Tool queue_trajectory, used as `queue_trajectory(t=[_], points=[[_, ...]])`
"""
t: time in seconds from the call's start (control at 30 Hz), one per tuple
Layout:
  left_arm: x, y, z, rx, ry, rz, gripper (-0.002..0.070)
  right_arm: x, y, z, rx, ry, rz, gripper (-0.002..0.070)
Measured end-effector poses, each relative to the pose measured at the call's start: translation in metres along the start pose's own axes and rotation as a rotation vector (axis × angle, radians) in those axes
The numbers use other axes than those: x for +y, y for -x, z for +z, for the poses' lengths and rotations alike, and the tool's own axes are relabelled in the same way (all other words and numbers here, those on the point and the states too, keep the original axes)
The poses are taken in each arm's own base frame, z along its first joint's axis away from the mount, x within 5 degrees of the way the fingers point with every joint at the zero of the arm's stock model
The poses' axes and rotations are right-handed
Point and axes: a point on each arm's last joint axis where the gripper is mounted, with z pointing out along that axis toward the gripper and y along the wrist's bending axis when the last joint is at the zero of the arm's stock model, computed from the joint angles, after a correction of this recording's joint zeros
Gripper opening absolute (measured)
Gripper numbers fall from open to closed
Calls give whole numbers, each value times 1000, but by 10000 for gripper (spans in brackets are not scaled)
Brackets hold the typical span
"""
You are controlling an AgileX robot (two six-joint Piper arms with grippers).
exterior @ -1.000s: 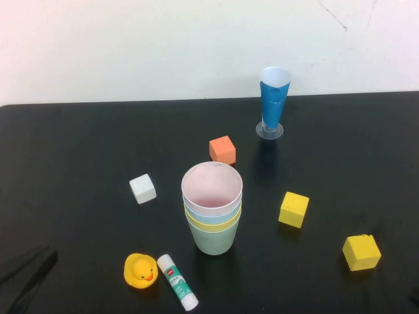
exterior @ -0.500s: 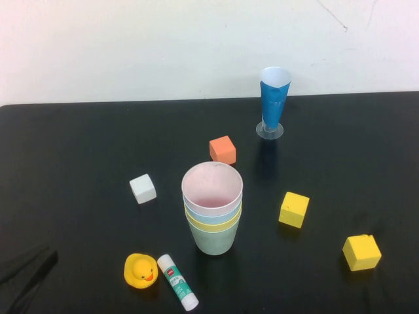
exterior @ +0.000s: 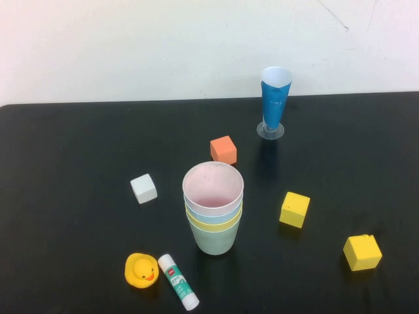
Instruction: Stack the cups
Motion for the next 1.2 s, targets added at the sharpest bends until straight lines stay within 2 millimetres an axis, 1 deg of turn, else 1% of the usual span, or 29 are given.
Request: queue_trajectory(t=[0.1, 0.27, 0.43, 0.53, 0.7, 0.97, 1.1, 1.2], points=[[3, -6, -6, -6, 65, -11, 1, 0, 0, 0, 1, 1, 0, -1], [12, -14, -9, 75, 250, -69, 1, 0, 0, 0, -2, 1, 1, -1], [16, -19, -10, 87, 382, -257, 1, 0, 0, -1, -4, 0, 1, -1], [18, -31, -8, 95, 435, -280, 1, 0, 0, -1, -4, 0, 1, -1], [17, -38, -7, 125, 438, -282, 1, 0, 0, -1, -4, 0, 1, -1], [15, -38, -6, 138, 382, -247, 1, 0, 0, -1, -4, 0, 1, -1], [15, -38, -6, 124, 391, -322, 1, 0, 0, -1, -4, 0, 1, -1], [16, -38, -6, 128, 395, -315, 1, 0, 0, -1, -4, 0, 1, -1]])
